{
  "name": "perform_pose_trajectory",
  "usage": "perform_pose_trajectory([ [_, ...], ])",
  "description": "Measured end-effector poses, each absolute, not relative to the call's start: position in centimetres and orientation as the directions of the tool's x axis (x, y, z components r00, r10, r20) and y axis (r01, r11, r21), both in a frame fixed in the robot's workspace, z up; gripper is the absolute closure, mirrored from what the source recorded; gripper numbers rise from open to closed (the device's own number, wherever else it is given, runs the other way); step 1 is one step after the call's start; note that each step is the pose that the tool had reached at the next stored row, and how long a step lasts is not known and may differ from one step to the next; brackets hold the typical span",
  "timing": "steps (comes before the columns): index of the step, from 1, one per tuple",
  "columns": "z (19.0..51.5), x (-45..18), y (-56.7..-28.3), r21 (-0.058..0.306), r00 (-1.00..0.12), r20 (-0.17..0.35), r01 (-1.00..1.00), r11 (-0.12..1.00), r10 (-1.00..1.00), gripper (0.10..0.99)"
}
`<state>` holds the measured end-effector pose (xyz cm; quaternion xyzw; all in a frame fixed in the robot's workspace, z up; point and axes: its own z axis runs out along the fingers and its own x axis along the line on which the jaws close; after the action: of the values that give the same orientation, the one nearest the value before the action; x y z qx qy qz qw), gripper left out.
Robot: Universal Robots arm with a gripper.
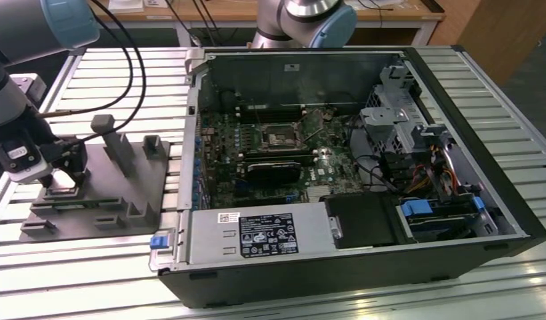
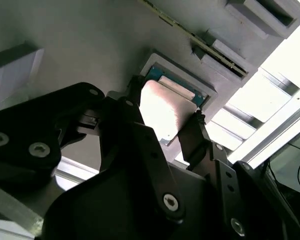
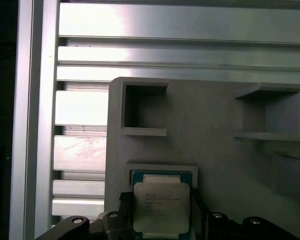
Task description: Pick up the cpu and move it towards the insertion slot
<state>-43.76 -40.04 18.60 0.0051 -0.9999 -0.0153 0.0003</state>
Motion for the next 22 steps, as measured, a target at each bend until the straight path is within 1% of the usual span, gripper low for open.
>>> perform_pose_trajectory([
  [22, 19.8, -43.8, -40.0, 0.039, -1.0, 0.001, -0.01, 0.999, -0.01, 0.541],
])
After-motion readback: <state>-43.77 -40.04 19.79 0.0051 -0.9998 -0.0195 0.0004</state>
